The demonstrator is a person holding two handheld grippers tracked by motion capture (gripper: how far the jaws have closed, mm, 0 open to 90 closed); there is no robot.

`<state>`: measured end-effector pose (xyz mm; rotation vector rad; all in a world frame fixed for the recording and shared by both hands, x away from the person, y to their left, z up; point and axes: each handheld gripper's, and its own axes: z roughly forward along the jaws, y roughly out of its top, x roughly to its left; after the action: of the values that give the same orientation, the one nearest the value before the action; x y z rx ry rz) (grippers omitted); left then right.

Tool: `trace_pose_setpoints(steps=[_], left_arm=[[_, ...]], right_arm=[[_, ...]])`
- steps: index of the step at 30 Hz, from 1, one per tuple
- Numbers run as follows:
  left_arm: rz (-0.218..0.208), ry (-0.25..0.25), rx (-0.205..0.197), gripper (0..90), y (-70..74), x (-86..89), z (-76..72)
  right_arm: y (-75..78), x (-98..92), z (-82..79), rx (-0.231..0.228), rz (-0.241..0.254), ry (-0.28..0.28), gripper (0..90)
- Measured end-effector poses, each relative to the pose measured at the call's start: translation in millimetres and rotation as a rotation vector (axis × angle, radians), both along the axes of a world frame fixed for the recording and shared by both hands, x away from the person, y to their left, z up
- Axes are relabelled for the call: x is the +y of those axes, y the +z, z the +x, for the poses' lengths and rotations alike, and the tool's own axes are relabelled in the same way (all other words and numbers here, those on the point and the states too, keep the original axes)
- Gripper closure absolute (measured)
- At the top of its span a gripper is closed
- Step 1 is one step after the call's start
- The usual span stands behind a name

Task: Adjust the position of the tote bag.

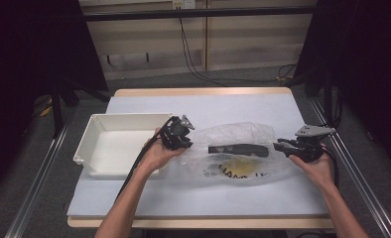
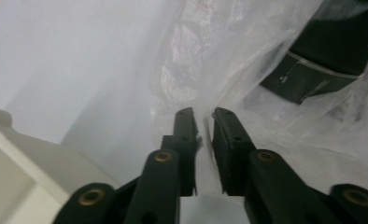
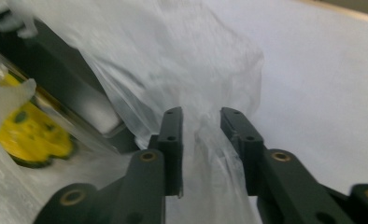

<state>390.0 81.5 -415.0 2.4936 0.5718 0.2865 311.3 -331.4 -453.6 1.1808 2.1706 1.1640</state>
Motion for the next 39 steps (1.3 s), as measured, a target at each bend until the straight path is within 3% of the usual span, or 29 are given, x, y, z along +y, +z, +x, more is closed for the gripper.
trace_pose_setpoints(steps=[1, 6, 11, 15, 19, 20, 21, 23, 24, 25, 27, 28, 29, 32, 33, 37, 39], left_arm=[[-0.034, -0.002, -0.007, 70.3, 1.8, 1.9, -2.0], [-0.119, -0.006, -0.028, 56.0, 11.6, 6.6, -10.7], [-0.198, 0.006, -0.072, 48.7, 25.5, 10.6, -22.7], [-0.236, -0.034, -0.093, 51.8, 34.4, 11.5, -37.4], [-0.280, -0.111, -0.076, 66.1, 31.7, 1.6, -59.4], [-0.275, -0.127, -0.069, 69.9, 29.7, -1.0, -62.8], [-0.265, -0.157, -0.039, 75.2, 22.4, -8.7, -69.5], [-0.268, -0.167, -0.031, 76.5, 17.8, -12.5, -72.0], [-0.254, -0.187, -0.015, 78.0, 8.9, -19.3, -75.5], [-0.254, -0.187, -0.015, 78.1, 8.9, -19.3, -75.5], [-0.210, -0.203, -0.006, 78.6, 0.5, -25.4, -76.0], [-0.212, -0.191, 0.002, 78.6, -4.8, -28.5, -76.3], [-0.173, -0.193, 0.002, 78.5, -13.6, -32.1, -73.8], [-0.170, -0.177, 0.017, 78.6, -22.6, -36.1, -74.1], [-0.137, -0.194, 0.011, 78.6, -25.4, -36.8, -72.6], [-0.120, -0.181, 0.040, 80.2, -40.9, -39.6, -69.2], [-0.092, -0.197, 0.053, 80.2, -48.5, -40.6, -71.2]], right_arm=[[3.2, -0.5, -1.9, -0.014, 0.010, 0.004, 62.7], [16.9, -0.5, -12.9, -0.047, 0.050, 0.028, 46.0], [27.4, 3.0, -15.6, -0.058, 0.056, 0.057, 38.6], [41.1, 8.0, -16.5, -0.090, 0.080, 0.079, 40.2], [50.4, 18.1, -15.1, -0.096, 0.109, 0.139, 58.6], [50.1, 23.4, -14.4, -0.088, 0.107, 0.167, 64.1], [46.9, 33.3, -13.0, -0.069, 0.101, 0.210, 76.8], [45.3, 37.0, -12.3, -0.062, 0.099, 0.221, 79.6], [40.4, 45.2, -9.0, -0.037, 0.071, 0.247, 86.5], [37.6, 47.9, -6.4, -0.024, 0.069, 0.258, 88.2], [35.0, 49.9, -3.6, -0.008, 0.066, 0.269, 89.7], [32.6, 51.9, -0.8, 0.002, 0.058, 0.271, 90.0], [28.3, 54.8, 4.0, 0.020, 0.048, 0.285, 90.0], [24.4, 56.4, 7.8, 0.040, 0.044, 0.287, 90.0], [20.9, 57.2, 11.2, 0.056, 0.035, 0.285, 90.0], [15.4, 57.6, 17.7, 0.063, 0.012, 0.265, 90.0], [14.5, 56.9, 20.3, 0.061, 0.006, 0.249, 90.0]])
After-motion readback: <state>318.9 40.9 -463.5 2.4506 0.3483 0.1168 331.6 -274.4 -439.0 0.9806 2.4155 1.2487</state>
